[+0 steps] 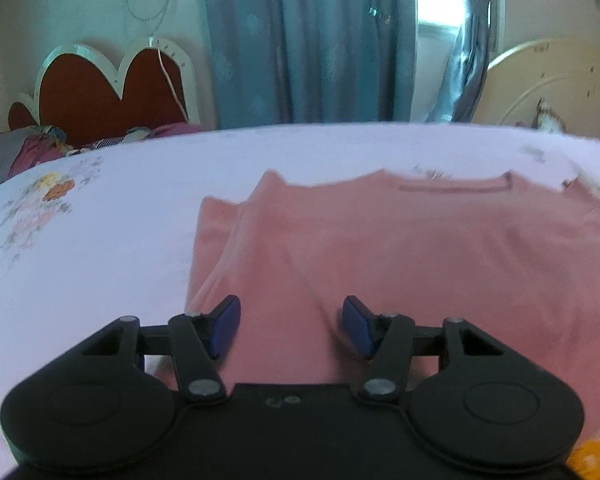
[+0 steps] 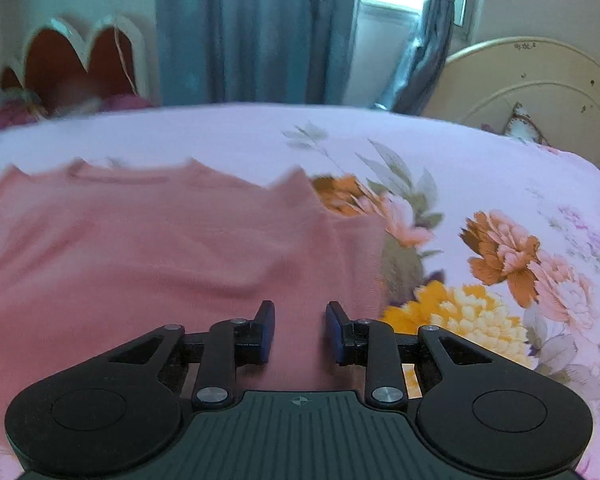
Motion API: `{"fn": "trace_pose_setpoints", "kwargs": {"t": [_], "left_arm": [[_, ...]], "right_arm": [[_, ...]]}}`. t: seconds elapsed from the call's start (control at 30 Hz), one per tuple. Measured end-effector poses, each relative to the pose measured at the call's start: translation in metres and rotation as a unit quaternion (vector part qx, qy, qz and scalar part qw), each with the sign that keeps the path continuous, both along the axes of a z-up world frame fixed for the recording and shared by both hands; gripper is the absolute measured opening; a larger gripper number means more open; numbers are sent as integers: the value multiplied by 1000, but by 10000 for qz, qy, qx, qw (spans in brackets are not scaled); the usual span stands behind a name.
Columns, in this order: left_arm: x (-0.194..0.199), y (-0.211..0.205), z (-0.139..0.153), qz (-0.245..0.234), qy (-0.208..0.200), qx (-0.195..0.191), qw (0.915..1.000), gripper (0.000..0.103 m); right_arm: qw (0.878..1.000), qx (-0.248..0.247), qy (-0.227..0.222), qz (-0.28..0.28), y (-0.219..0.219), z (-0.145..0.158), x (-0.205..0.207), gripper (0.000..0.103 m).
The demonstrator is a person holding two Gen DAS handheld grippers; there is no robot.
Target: Fold small clothes
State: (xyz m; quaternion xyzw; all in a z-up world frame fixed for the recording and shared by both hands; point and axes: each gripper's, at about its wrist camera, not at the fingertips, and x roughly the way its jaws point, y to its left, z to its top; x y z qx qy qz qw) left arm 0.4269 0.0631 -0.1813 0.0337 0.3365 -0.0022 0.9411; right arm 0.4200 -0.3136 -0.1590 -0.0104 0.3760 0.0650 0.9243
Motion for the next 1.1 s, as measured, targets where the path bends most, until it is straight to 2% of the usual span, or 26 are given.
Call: {"fn": "trace_pose_setpoints", "kwargs": {"t": [0.17,0.27,0.33,0.37,0.43,0.63,0.73,0.97,1.1], "left_arm": [[-8,-25,3,-263,-62,-116,9996,56],[-8,-32,-7,-240,70,16,9997,56],[-12,-25,-18,-95,177,121,9997,58],[-14,-18,-22,-24,186,132,9997,62],[-21,-4,-22,96,184,-28,9998,67],[-25,-8,-7,225,307,-196,9991,64],[-27,-17,-12,181,444,-79,9988,65],[-24,-16,-13,232,608,-140,9978,67],[-24,-17,-13,241,634,-132,9976,69]], "right_arm": [[9989,349,2,326,35,12,-14,29],[9990,151,119,396,47,4,-19,29],[9990,-16,287,334,40,-11,-21,29],[9992,42,240,315,33,-13,-25,29],[9996,-75,244,151,22,-15,-30,29],[9996,190,221,-23,18,-2,-45,29],[9997,-18,237,3,26,-10,-52,29],[9990,307,309,-139,27,1,-55,29],[9992,81,390,-98,33,-7,-56,29]]}}
